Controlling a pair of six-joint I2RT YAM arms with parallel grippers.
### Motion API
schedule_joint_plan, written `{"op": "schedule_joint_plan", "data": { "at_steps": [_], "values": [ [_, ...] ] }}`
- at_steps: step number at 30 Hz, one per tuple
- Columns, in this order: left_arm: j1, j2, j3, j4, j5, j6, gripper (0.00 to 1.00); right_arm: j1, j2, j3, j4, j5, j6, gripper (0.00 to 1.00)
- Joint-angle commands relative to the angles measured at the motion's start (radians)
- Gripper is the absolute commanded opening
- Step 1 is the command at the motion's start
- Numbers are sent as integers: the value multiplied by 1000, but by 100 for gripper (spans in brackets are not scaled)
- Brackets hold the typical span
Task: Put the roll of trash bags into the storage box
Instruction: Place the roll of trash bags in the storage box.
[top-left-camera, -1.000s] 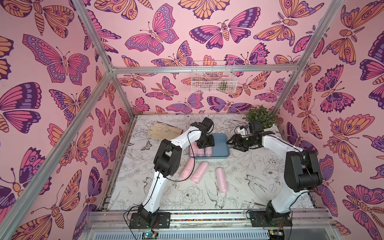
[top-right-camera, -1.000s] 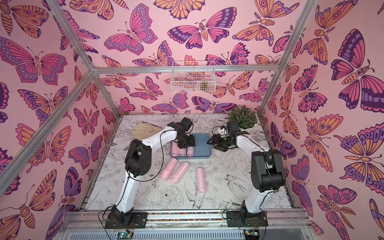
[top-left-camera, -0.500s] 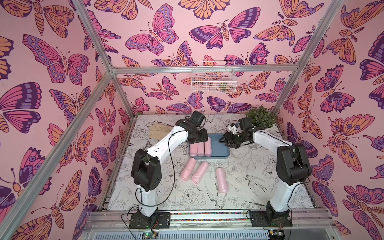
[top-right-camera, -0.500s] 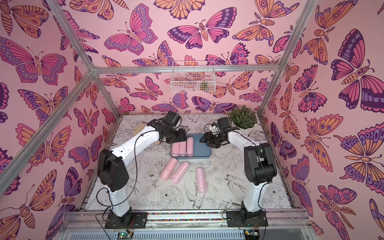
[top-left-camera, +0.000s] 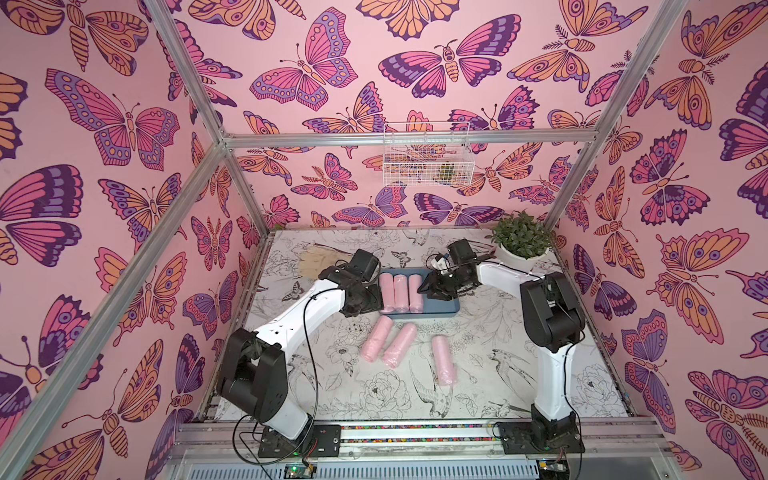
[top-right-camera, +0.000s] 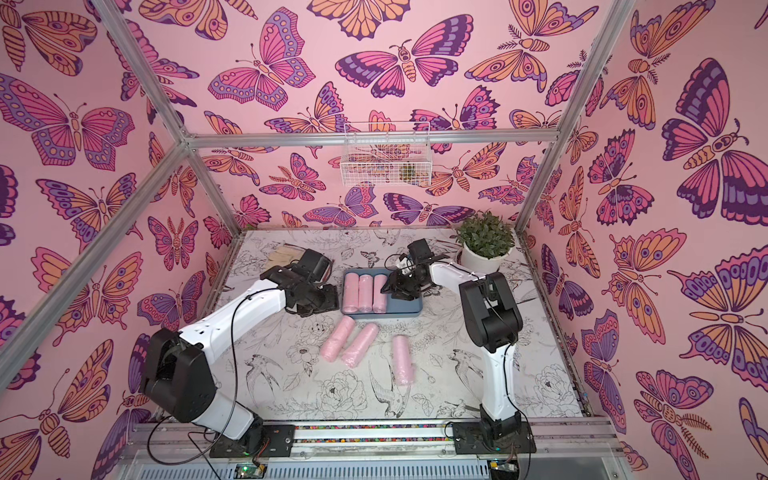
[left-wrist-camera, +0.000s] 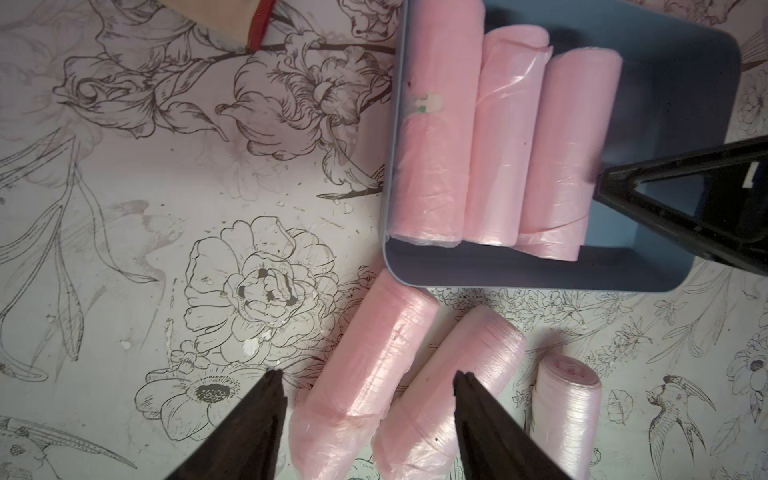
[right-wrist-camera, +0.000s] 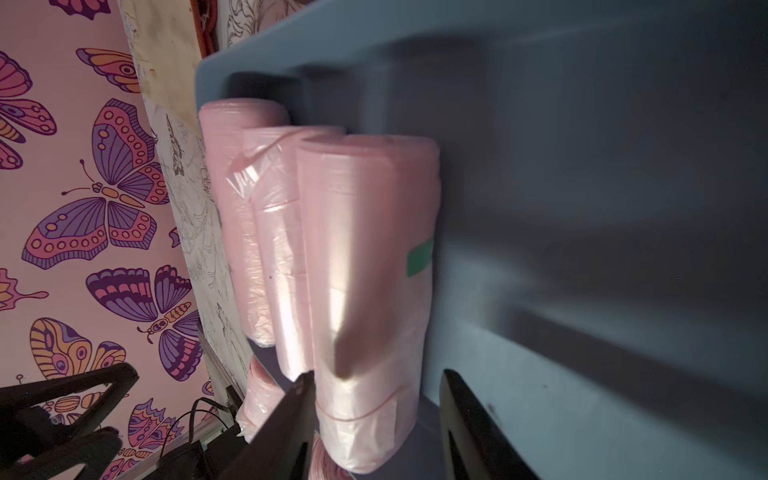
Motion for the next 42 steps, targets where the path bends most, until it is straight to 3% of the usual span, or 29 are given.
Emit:
{"op": "schedule_joint_plan", "data": {
  "at_steps": [1, 17, 36, 42],
  "values": [
    [10, -28, -36, 12, -25, -19, 69, 15, 32, 48, 2, -15, 4, 50],
    [11, -35, -41, 16, -20, -18, 69, 39, 78, 92, -33, -38, -36, 48],
    [17, -47, -43, 15, -24, -11, 69, 12, -20, 98, -112, 7, -79, 52],
    [23, -48, -48, 14, -34, -6, 69, 12, -131, 70, -240, 189, -149, 55]
  ]
}}
